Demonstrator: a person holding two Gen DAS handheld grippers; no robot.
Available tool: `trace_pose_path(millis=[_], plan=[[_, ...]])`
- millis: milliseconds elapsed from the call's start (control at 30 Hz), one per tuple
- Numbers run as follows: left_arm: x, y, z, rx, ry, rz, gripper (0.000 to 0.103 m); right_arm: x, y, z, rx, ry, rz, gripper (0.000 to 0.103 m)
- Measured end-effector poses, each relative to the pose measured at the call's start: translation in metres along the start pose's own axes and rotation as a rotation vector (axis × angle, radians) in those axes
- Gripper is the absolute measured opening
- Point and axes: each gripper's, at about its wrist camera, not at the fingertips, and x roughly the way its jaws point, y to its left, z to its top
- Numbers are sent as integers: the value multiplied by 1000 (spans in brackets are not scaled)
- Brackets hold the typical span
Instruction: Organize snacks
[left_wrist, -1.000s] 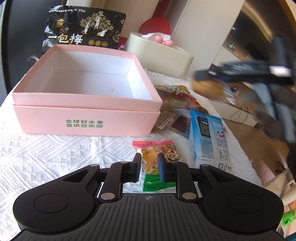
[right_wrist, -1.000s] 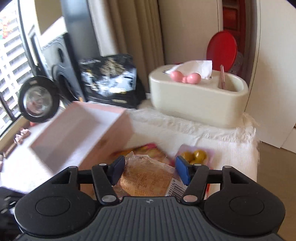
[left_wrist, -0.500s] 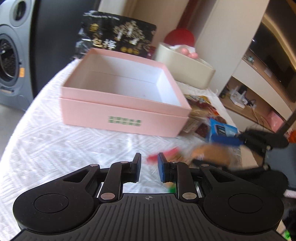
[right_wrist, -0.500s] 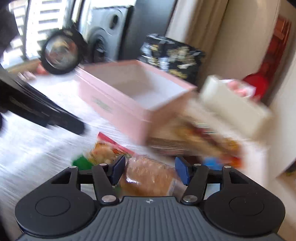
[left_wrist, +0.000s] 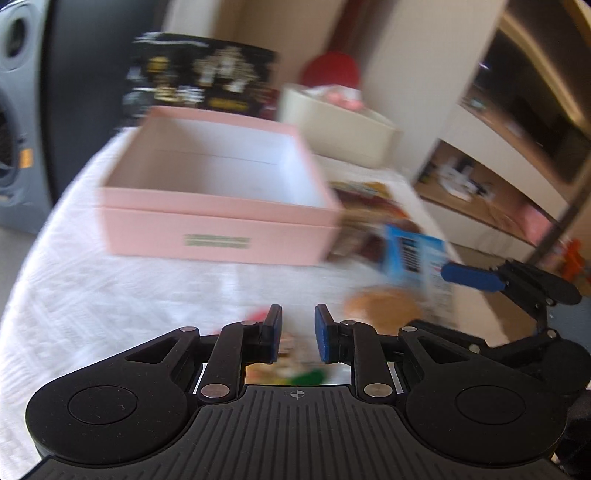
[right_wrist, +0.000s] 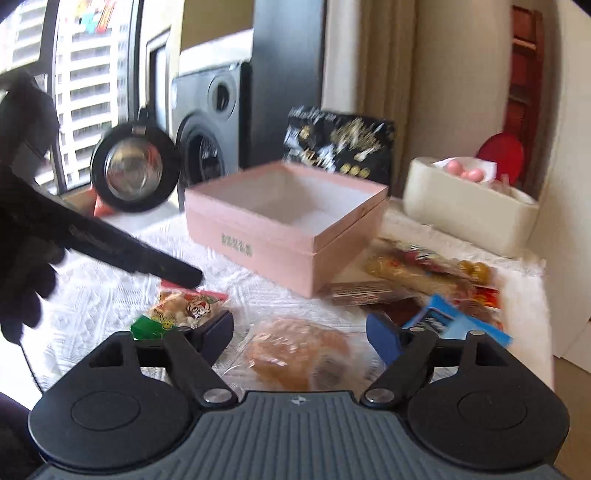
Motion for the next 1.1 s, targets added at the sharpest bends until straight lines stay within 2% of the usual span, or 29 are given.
trace_pose_path(millis=[100, 200, 300, 333, 433, 500, 633, 700, 767, 833, 900, 933, 1033, 1100], plan=[[7, -20, -2, 38, 34, -53, 22, -13, -13, -9, 11, -5, -79, 82], [15, -32, -5, 27, 77, -122, 22, -17, -26, -23, 62, 14, -128, 82], [19, -44, -3, 54, 59, -119, 22, -21, -38, -32, 142, -19, -146, 82], [19, -47, -1, 74, 51, -108, 22, -20, -41, -32, 164, -22, -154, 81], [19, -55, 3, 123, 52, -100, 22, -10, -44, -34, 185, 3, -184, 65], [19, -62, 4, 191, 64, -104, 22, -4, -46, -36, 195, 18, -201, 65], [25, -84, -10, 397, 114, -82, 23, 2, -51, -44, 234, 41, -194, 65], [28, -91, -18, 439, 132, -71, 23, -1, -54, -41, 233, 18, -213, 65], [26, -92, -23, 441, 151, -100, 23, -2, -56, -30, 190, -16, -241, 65], [25, -88, -24, 398, 179, -151, 23, 5, -60, -17, 135, -53, -252, 65], [28, -84, -27, 361, 204, -168, 24, 23, -65, -5, 101, -40, -234, 60], [30, -82, -28, 353, 210, -155, 25, 34, -66, -2, 92, -25, -217, 52], [33, -68, -23, 301, 196, -85, 25, 58, -64, 1, 69, 35, -160, 48], [32, -52, -14, 228, 159, -46, 25, 57, -56, -3, 60, 53, -126, 47]])
